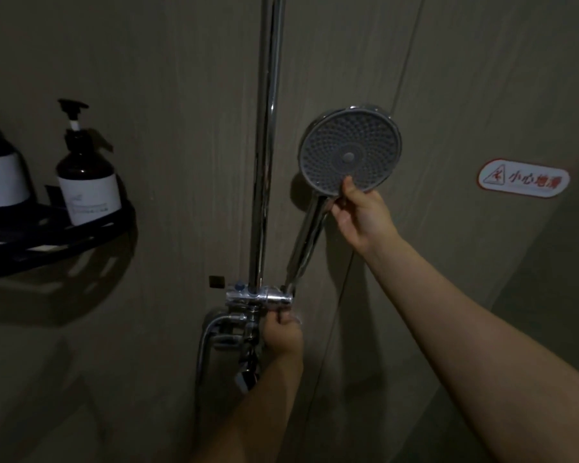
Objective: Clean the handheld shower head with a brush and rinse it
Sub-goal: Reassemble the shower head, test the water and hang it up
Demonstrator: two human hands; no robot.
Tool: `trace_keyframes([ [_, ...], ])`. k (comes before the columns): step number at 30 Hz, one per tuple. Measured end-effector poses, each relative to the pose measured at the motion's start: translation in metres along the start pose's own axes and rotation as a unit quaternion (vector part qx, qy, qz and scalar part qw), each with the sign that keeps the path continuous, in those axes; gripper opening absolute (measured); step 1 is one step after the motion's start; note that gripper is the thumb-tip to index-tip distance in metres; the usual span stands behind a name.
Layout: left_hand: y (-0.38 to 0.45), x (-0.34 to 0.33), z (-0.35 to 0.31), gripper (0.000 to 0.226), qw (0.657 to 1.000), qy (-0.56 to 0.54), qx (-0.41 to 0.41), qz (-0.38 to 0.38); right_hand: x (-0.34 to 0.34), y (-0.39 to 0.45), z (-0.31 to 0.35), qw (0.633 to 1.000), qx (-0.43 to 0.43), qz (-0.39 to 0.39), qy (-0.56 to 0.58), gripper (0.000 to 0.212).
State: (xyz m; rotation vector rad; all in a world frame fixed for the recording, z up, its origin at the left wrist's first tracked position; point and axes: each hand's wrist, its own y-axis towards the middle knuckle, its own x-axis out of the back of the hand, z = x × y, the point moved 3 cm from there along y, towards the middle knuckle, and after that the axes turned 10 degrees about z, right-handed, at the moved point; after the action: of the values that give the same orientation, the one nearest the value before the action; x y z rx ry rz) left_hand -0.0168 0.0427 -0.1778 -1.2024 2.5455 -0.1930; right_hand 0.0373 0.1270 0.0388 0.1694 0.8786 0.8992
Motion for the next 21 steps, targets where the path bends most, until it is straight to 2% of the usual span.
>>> trace_keyframes([
  [3, 0.001, 0.006, 0.005, 0.017, 0.998, -0.054, 0.012, 0.006, -0.003, -0.004, -0.015, 1.000, -0.022, 0.006, -0.002, 0.026],
  [6, -0.003, 0.010, 0.007, 0.014, 0.999, -0.029, -0.002, 0.017, -0.006, -0.006, -0.023, 0.999, -0.040, 0.020, -0.006, 0.026],
  [11, 0.002, 0.008, 0.005, 0.018, 0.999, -0.017, 0.032, 0.027, -0.013, -0.003, -0.027, 0.998, -0.044, 0.021, -0.033, 0.026],
  [14, 0.009, 0.009, 0.001, 0.030, 0.994, 0.094, 0.025, 0.042, -0.010, -0.002, -0.028, 0.995, -0.061, 0.027, -0.070, 0.027],
  [16, 0.007, 0.008, -0.002, 0.031, 0.987, 0.154, 0.018, 0.053, -0.004, -0.005, -0.032, 0.993, -0.074, 0.024, -0.087, 0.029],
  [18, 0.007, 0.007, -0.003, 0.018, 0.988, 0.142, -0.006, 0.054, -0.001, -0.008, -0.034, 0.994, -0.071, 0.021, -0.081, 0.029],
  [21, 0.004, 0.008, -0.004, 0.013, 0.997, 0.058, -0.034, 0.036, 0.000, -0.009, -0.033, 0.996, -0.058, 0.022, -0.069, 0.030],
])
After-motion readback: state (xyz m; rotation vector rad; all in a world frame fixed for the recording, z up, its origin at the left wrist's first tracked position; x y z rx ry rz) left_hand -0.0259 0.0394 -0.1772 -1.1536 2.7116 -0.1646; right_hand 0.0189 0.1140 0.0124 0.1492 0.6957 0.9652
